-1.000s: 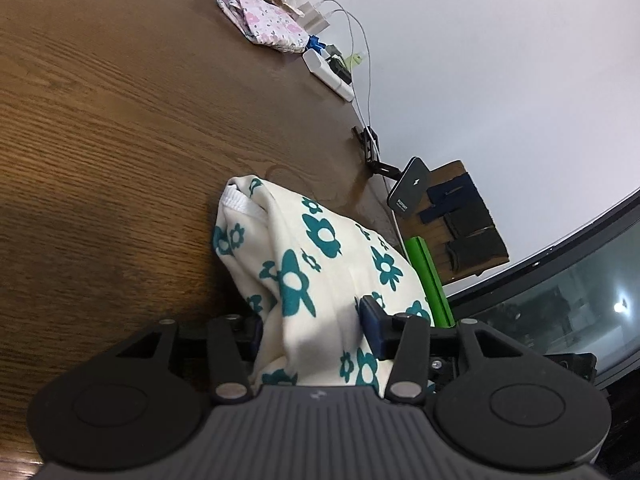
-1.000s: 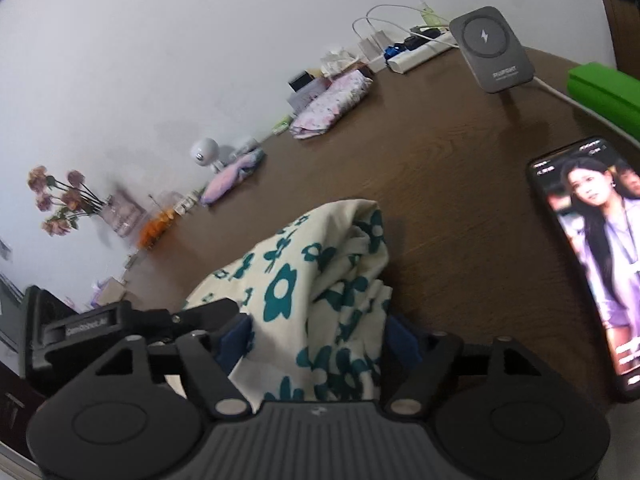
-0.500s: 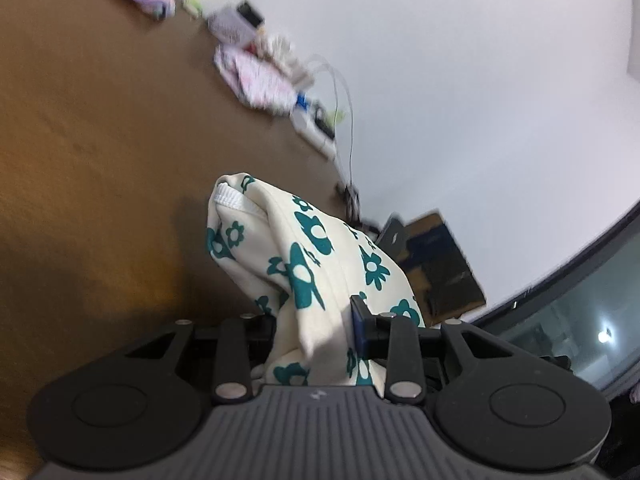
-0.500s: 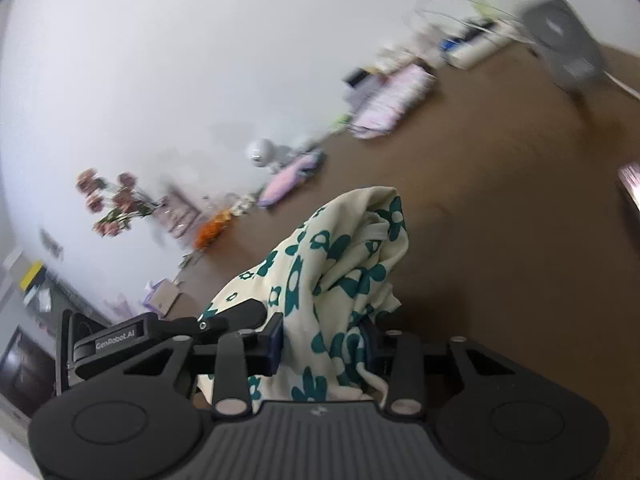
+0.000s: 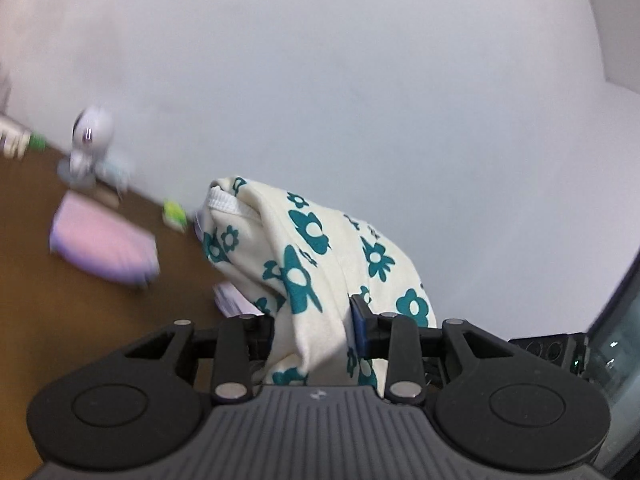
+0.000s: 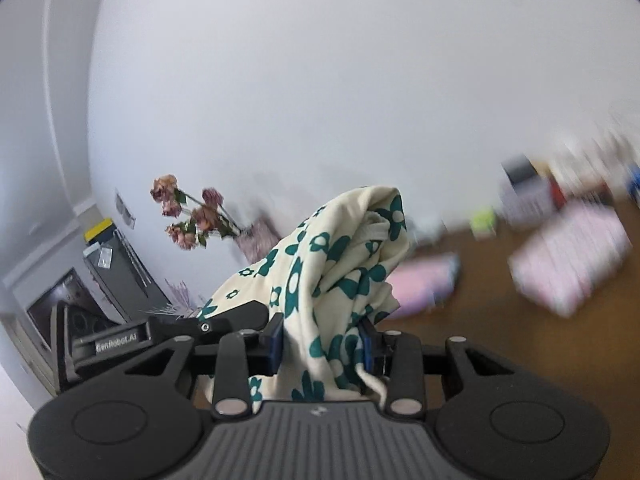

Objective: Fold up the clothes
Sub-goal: 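Carry the bundle with both grippers and set it beside the robot toy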

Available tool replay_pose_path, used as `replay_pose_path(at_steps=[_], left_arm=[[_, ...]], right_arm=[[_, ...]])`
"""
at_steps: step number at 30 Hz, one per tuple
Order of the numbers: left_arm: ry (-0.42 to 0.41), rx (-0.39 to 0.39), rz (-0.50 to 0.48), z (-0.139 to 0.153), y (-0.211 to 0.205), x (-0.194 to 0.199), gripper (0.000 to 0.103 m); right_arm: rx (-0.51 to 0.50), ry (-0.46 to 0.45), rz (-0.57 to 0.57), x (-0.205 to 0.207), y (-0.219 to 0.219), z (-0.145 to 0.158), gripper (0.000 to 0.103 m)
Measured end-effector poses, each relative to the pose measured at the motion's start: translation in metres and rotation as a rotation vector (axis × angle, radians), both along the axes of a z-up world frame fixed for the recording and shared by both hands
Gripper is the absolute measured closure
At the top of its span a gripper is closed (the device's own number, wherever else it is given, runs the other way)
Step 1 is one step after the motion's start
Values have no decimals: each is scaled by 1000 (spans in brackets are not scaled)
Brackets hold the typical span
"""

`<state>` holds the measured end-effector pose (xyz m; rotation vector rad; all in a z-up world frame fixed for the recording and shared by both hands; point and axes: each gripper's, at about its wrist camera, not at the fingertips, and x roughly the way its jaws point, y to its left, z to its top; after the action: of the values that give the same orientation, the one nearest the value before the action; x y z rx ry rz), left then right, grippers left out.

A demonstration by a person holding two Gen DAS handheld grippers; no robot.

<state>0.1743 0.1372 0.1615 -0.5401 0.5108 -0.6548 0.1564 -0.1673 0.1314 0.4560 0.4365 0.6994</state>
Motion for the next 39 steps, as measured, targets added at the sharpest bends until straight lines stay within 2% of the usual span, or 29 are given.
replay_pose_path(at_steps=[3,7,11,12,15,16,18,20,24,25,26,28,29,30,32,35,39], left_arm=[[-7,28,23,0,12,64,70],[31,52,54,-25,30,140,70],[53,122,87,-66,47,190,69],[80,135,101,-82,51,201,65],[195,193,145,-133,53,227,62],[200,216,151,-142,51,230,59],[143,253,168,-142,47,224,49],[120,274,190,-139,48,220,37],[100,303,241,-129,53,214,37],[95,310,253,-127,54,212,38],[90,317,266,-124,56,210,45],[80,332,291,-119,58,207,58],[79,349,302,-121,57,207,62],[82,379,313,-129,53,210,62],[75,400,322,-122,48,197,59],[55,408,329,-97,43,167,56],[29,419,338,-65,36,127,53]], right_arm=[[8,10,1,67,17,3,69],[32,64,-5,149,39,-19,69],[52,151,3,212,62,-63,69],[44,176,6,224,68,-77,68],[-32,272,-6,250,86,-123,68],[-42,278,-11,252,87,-131,67],[-51,274,-20,251,86,-142,56],[-60,270,-29,250,85,-154,44],[-32,192,-88,236,63,-129,41],[-23,163,-106,233,59,-123,41],[-17,137,-121,232,57,-117,44],[-54,133,-126,233,64,-116,61],[-91,144,-115,235,72,-120,76],[-128,155,-103,236,80,-125,79],[-170,135,-126,234,87,-133,77],[-169,134,-151,227,79,-116,71],[-214,27,-246,195,56,-59,66]])
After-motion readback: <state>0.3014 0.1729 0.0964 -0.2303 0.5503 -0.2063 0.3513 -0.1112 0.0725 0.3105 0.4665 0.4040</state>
